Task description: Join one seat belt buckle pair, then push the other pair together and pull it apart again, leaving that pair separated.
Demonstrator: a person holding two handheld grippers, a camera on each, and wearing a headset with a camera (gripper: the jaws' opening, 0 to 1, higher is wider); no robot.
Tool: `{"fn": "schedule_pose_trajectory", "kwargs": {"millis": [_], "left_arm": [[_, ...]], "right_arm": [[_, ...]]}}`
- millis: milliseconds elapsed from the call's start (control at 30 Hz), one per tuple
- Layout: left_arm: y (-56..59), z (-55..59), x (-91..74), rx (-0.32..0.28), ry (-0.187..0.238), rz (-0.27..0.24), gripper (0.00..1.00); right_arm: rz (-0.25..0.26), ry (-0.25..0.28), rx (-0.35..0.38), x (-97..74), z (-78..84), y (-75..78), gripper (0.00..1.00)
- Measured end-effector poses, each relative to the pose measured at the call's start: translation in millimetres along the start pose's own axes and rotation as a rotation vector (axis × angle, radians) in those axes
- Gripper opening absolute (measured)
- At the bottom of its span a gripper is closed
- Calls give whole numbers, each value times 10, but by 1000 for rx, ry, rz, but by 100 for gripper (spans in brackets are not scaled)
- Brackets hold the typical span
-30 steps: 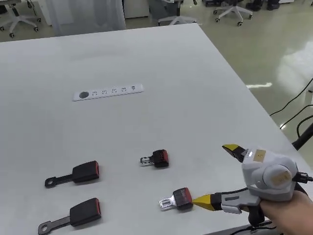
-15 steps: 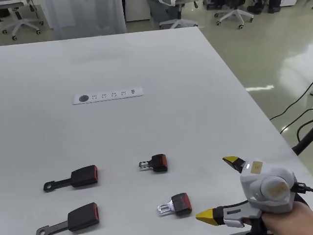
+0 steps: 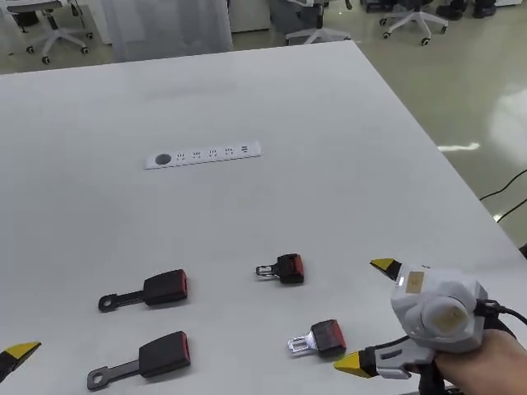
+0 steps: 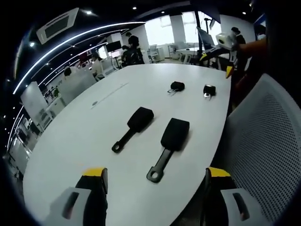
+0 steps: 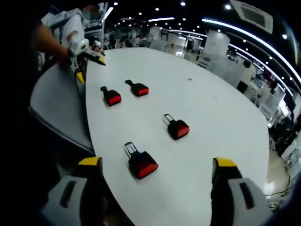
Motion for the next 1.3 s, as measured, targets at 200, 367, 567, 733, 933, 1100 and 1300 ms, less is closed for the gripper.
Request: {"fn": "schedule_pose_trajectory", "kwargs": {"millis": [200,367,567,733,933,1100,1300], "left_arm": [[-42,-50,135,36,-39,53,75],[-26,-129,321,61,-81,132,55],[66,-230,581,177,-116,197,52],[45,-270,811,225,-121,228,50],[89,-331,1000,283,-153,277,42],[88,-361,1101,311,-178,298,39],[126,-369,1159,359,-197,320,37]], "right_arm": [[-42,-13,-43,60,0,7,77],[-132,-15,-151,179,8,-74,64],[-188,-32,-209,337,10,-104,53],[-232,-56,-256,455,18,-96,46],[-270,-95,-302,595,42,-65,43],[-286,-135,-322,666,108,-10,43],[-307,-165,-329,717,217,9,40]]}}
Point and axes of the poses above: the centre of the closed fingertips' face, and the gripper's own axes: x roughly forward along the fingers, y roughly to its right, z roughly out of its underside, the point moved 10 cm from there along -x, roughly backward along the fingers
